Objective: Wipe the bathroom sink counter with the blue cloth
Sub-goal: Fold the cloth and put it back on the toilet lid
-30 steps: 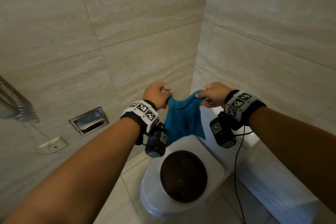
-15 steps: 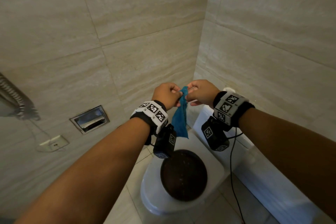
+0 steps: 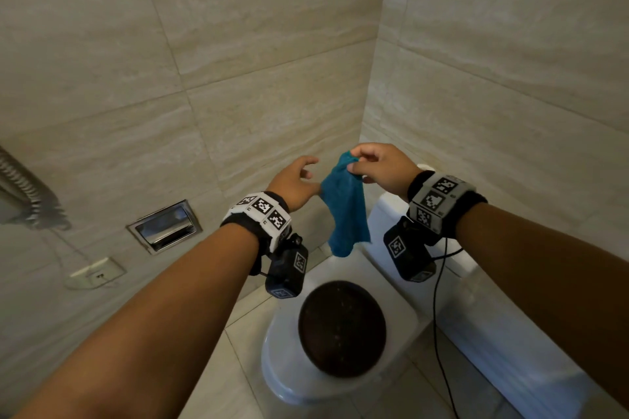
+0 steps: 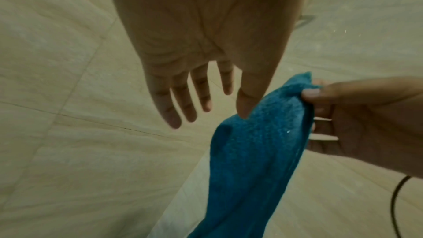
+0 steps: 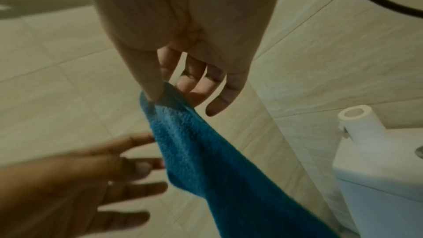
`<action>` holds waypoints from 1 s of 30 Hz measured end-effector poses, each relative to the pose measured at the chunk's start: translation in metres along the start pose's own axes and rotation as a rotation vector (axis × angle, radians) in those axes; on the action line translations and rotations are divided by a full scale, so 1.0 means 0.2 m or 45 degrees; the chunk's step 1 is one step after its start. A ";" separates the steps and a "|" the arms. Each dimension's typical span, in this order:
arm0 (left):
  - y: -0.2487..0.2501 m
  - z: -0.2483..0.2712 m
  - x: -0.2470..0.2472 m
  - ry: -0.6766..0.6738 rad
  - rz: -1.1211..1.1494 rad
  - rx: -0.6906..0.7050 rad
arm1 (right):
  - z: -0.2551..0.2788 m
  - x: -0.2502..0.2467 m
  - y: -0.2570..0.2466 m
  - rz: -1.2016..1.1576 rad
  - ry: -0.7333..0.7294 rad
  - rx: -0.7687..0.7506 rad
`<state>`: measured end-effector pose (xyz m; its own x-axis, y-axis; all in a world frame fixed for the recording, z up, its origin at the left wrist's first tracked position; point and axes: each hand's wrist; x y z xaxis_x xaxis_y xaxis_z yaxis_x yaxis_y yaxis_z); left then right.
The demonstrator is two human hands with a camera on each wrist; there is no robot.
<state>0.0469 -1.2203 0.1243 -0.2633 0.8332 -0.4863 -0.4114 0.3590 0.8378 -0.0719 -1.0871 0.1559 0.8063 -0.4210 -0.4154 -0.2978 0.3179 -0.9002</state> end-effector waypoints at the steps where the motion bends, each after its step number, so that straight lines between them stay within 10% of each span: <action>1: 0.00 0.00 0.00 -0.083 -0.065 -0.047 | 0.00 -0.01 0.00 -0.045 -0.018 -0.019; 16: 0.07 -0.01 0.05 -0.134 0.104 0.264 | 0.06 -0.15 0.06 -0.063 0.015 -0.161; 30: 0.07 -0.02 0.01 -0.256 -0.405 0.036 | 0.04 -0.16 0.08 0.039 0.123 -0.128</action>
<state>0.0375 -1.2143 0.1341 0.0518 0.7430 -0.6673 -0.4198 0.6225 0.6605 -0.0971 -1.0618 0.1565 0.7444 -0.4938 -0.4495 -0.3755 0.2470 -0.8933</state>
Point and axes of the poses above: each hand's wrist, its own z-axis away from the middle knuckle, its own x-axis out of the palm, y = z × x, and after that the axes turned 9 degrees about -y, right-handed
